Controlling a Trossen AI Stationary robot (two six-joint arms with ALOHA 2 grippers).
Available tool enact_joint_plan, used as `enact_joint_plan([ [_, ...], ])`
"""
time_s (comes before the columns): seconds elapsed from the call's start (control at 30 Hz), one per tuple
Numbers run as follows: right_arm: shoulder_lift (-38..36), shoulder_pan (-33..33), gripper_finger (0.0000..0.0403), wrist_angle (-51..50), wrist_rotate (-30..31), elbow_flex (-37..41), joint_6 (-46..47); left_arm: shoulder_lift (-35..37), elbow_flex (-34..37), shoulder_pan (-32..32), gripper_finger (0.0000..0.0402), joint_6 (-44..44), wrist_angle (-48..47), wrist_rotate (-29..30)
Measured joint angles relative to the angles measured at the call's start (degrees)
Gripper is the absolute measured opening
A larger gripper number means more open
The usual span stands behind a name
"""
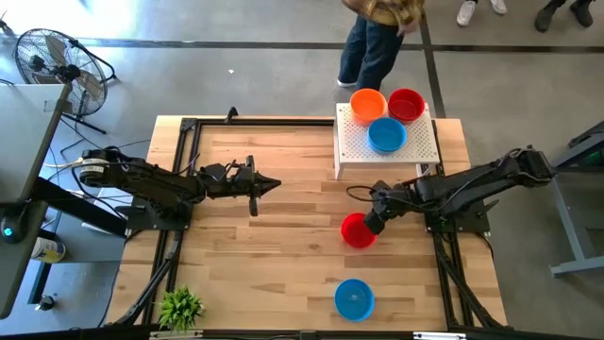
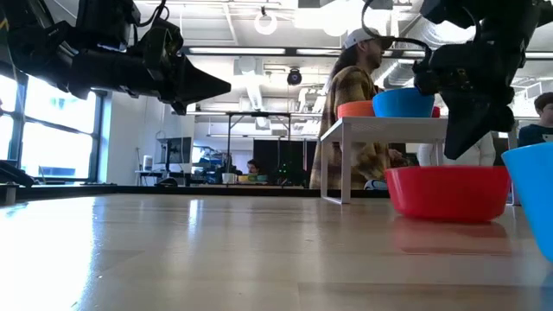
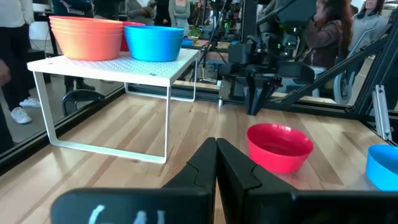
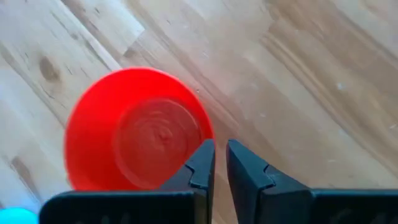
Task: Pick & Place Mini bowls
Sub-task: Stack the red bowl on the stacked red bowls on the shelf
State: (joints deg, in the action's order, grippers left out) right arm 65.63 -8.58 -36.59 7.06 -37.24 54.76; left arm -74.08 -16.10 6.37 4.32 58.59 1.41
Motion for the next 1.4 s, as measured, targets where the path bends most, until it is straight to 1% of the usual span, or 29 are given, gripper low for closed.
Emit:
enact_joint_plan([
  [0.1,-0.02,0.00,0.0045,0.79,-0.10,-0.43,-3.08,0.00,0.00,0.00,0.0002,0.00,0.02,0.02],
  [0.23,0.73,0.72,0.0087,2.62,-1.93,-0.43,-7.57,0.00,0.00,0.00,0.0002,0.00,0.02,0.04],
  [0.4,5.17,3.73,0.0133,7.74,-5.43,-0.49,-16.83,0.00,0.00,0.00,0.0002,0.00,0.09,0.05],
  [0.47,7.45,4.96,0.0142,8.30,-6.61,-1.37,-20.34,0.00,0.00,0.00,0.0002,0.00,0.06,0.09],
  [0.57,10.76,5.88,0.0144,8.29,-7.13,-3.69,-26.26,0.00,0.00,0.00,0.0002,0.02,0.06,0.09],
  [0.73,16.59,5.98,0.0135,7.77,-8.15,-7.81,-35.94,0.00,0.00,0.00,0.0002,0.00,0.02,0.17],
  [0.87,21.47,5.99,0.0117,6.04,-9.47,-10.55,-42.87,0.00,0.00,0.00,0.0002,0.00,0.00,0.16],
  [0.97,24.30,5.99,0.0093,4.43,-10.46,-12.23,-46.17,0.00,0.00,0.00,0.0002,0.00,-0.09,0.15],
  [1.03,25.57,5.99,0.0065,3.84,-11.20,-13.10,-48.00,0.00,0.00,0.00,0.0002,0.00,-0.09,0.15],
  [1.1,26.39,5.99,0.0029,2.92,-12.31,-13.58,-49.57,0.00,0.00,0.00,0.0002,0.00,-0.09,0.15],
  [1.17,26.58,5.99,0.0009,2.17,-12.84,-13.86,-50.48,0.00,0.00,0.00,0.0002,0.00,-0.09,0.15],
  [1.27,25.96,6.27,0.0012,1.58,-13.93,-13.88,-50.42,0.00,0.00,0.00,0.0002,0.00,-0.11,0.15],
  [1.33,24.96,6.47,0.0005,1.04,-15.75,-14.03,-49.50,0.00,0.00,0.00,0.0002,0.00,-0.09,0.15],
  [1.4,23.82,6.45,0.0004,-0.25,-16.02,-15.24,-49.25,0.00,0.00,0.00,0.0002,0.00,-0.07,0.13],
])
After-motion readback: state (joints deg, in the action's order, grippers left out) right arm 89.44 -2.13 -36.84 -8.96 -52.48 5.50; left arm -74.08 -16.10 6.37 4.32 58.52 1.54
